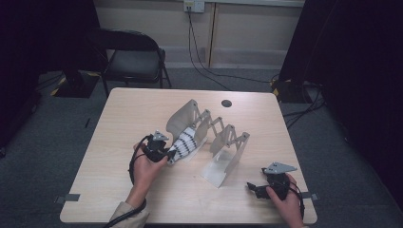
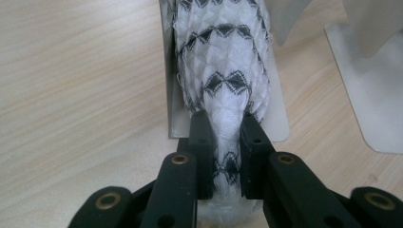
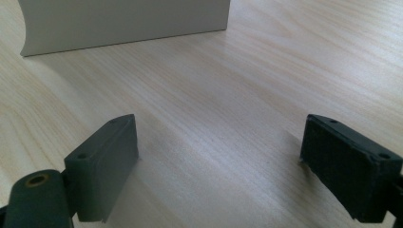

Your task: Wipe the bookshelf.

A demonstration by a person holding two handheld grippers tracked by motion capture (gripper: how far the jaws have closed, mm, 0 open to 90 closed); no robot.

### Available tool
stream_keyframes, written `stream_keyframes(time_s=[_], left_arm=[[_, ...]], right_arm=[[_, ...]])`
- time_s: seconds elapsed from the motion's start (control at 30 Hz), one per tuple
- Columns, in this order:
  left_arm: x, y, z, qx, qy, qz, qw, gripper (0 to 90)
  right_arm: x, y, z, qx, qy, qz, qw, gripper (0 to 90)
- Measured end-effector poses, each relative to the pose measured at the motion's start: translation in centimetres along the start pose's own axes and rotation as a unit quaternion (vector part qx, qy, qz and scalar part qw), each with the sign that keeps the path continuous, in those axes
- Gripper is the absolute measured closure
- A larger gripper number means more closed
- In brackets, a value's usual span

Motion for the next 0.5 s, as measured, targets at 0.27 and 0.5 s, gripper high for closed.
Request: stream_keyframes(time_s=[0.27, 0.5], left_arm=[[0.1, 0.1, -1.4, 0.029, 0.009, 0.001, 0.9995, 72.7], [1.3, 0.2, -1.6, 0.040, 0.017, 0.005, 0.9990, 58.8]], right_arm=[[0.0, 0.0, 0.0, 0.000, 0.000, 0.000, 1.0000, 11.5], [0.0, 0.0, 0.0, 0.000, 0.000, 0.000, 1.0000, 11.5]])
Point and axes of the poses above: each handheld gripper's, and its own axes: x roughly forward along the jaws, y roughly out of its underside, z roughly to its left, the point moved 2 cm from there along x, roughly forward along the jaws, and after that the axes turned 5 degrees about y, right-handed, at the moved point
